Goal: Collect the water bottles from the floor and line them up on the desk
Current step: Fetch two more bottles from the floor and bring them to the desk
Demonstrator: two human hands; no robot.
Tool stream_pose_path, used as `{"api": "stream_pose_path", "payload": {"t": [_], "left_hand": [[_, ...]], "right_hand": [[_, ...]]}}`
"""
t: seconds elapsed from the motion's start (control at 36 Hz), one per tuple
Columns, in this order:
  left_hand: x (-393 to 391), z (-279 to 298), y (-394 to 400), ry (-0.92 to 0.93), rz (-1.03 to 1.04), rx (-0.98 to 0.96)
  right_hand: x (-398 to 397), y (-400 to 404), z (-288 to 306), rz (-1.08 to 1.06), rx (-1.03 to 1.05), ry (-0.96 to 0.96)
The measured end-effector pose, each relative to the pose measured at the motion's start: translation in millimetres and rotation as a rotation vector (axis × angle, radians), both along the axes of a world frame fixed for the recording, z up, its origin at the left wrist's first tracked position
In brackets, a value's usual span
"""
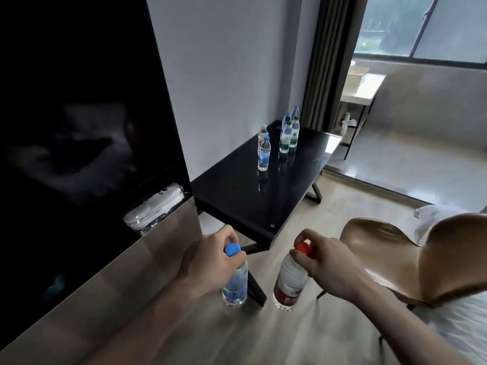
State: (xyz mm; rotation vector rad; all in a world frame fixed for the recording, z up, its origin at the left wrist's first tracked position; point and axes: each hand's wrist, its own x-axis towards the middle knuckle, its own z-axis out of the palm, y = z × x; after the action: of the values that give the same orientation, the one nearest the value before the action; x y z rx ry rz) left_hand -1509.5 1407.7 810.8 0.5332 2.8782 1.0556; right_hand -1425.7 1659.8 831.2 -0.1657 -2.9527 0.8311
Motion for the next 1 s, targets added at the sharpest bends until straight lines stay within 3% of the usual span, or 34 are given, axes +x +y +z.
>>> {"api": "stream_pose_path", "payload": {"t": [0.5,0.81,1.0], "left_hand": [[-100.1,2.1,184.3,-0.058,0.244,0.141],[-194.2,-10.7,237.4,-0.024,0.305,-0.080],[-281.3,-30.9,261.2,-0.054,0.357,-0.088]], "right_hand": [[-161.8,214.3,-3.3,0.232,0.091,-0.020],[-262.7,278.9,-19.0,0.301,0.038,-0.044],[-347.5,314.3,-29.1,0.345,0.082,-0.079]]}}
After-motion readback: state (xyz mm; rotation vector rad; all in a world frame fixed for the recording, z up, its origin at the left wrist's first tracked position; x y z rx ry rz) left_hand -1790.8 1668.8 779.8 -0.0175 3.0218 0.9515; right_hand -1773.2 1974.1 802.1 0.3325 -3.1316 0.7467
